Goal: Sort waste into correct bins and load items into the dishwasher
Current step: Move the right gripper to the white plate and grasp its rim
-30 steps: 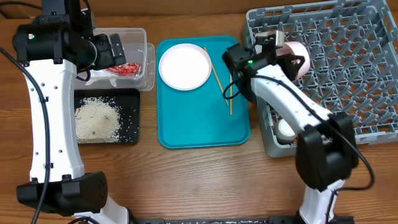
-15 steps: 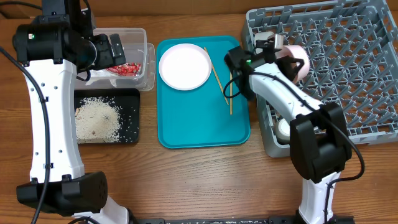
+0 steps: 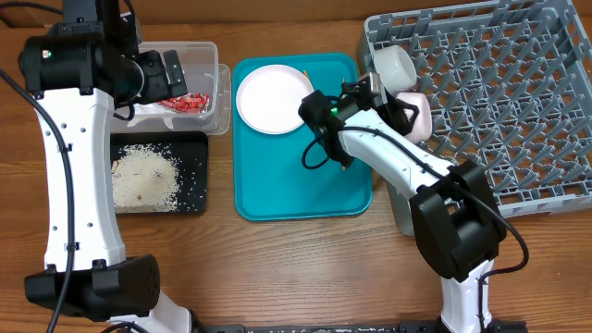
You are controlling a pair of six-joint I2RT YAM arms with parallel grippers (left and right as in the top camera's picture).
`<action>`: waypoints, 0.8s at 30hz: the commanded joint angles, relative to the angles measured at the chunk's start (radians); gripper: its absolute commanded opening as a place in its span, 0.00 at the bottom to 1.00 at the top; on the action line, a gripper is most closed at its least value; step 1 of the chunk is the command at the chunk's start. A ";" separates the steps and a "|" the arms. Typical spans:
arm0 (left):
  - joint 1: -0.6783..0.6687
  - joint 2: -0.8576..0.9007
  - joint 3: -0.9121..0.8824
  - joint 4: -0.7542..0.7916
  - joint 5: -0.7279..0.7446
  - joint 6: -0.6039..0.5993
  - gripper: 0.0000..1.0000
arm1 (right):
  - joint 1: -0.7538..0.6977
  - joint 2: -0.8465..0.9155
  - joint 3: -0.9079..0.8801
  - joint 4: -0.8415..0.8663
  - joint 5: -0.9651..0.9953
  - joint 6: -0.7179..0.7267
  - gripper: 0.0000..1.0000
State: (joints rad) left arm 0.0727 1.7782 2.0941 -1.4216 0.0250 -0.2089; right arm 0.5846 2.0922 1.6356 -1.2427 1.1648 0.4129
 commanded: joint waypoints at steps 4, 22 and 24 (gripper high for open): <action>-0.001 0.000 0.009 0.000 -0.006 -0.001 1.00 | -0.015 -0.030 0.208 0.005 -0.187 -0.092 0.85; -0.001 0.000 0.009 0.000 -0.006 -0.001 1.00 | -0.070 0.088 0.386 0.434 -1.141 0.194 0.64; -0.001 0.000 0.009 0.001 -0.006 -0.001 1.00 | -0.070 0.127 0.380 0.426 -1.141 0.259 0.59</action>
State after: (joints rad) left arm 0.0727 1.7782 2.0941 -1.4216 0.0246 -0.2089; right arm 0.5209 2.1418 2.0487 -0.8097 0.0746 0.5049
